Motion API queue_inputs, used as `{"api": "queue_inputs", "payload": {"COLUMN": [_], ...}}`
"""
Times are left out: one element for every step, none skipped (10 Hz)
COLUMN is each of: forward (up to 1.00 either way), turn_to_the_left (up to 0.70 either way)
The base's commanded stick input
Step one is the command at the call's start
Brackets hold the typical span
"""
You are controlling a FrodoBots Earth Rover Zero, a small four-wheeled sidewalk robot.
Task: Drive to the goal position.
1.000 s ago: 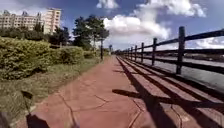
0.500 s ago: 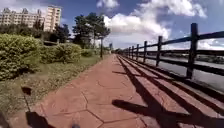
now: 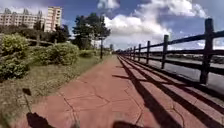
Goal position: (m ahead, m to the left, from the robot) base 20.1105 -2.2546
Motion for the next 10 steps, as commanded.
{"api": "queue_inputs", "payload": {"forward": [0.85, 0.85, 0.85, 0.85, 0.85, 0.85, 0.85, 0.85, 0.85, 0.85], "turn_to_the_left": [0.00, 0.00, 0.00, 0.00, 0.00, 0.00, 0.00, 0.00, 0.00, 0.00]}}
